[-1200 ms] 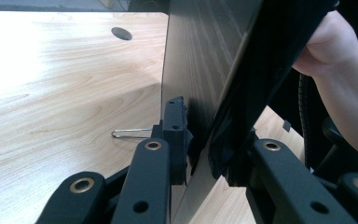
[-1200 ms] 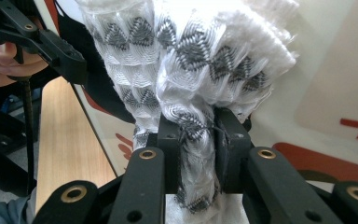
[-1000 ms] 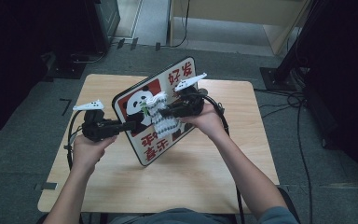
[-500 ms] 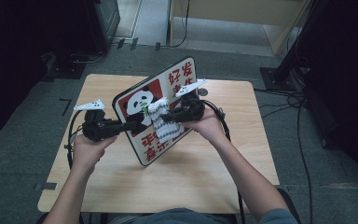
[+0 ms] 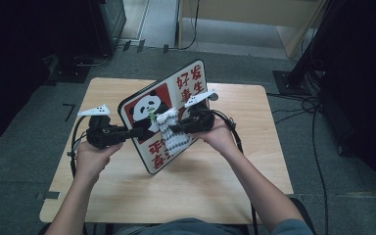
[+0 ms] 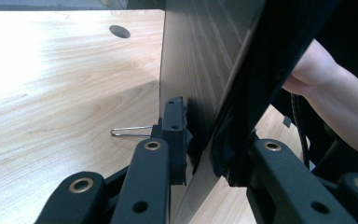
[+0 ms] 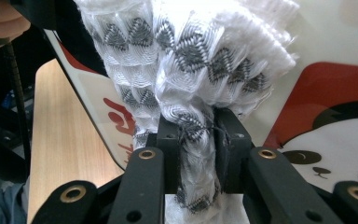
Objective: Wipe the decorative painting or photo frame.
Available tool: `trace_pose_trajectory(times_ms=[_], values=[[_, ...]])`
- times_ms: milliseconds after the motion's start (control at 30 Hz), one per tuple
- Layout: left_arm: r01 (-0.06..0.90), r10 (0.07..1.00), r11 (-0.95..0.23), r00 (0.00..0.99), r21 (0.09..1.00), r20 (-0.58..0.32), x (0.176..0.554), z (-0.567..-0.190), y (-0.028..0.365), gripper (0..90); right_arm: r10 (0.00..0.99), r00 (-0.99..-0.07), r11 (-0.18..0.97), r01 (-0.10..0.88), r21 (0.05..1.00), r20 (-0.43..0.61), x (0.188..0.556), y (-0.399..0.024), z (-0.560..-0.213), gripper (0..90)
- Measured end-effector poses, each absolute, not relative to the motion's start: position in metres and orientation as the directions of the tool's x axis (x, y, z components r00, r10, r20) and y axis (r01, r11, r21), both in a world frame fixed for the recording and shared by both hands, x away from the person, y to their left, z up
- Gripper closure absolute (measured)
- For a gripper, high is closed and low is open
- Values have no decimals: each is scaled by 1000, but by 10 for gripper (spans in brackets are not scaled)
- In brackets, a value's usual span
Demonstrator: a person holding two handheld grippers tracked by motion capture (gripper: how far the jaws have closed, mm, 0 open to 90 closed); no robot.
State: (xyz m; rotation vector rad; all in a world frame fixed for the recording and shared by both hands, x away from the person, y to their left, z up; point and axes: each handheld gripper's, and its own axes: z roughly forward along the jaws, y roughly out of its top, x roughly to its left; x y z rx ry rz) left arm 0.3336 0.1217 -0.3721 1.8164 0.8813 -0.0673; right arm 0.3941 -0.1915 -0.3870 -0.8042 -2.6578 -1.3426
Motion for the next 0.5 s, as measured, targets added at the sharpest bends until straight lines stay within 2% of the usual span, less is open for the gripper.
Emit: trace_pose_trajectory(times_ms=[500], values=[[590,533,-169,728,789,-431,333,-372,122,755,434,-854,507,496,705,288,389,-191,-403,752]])
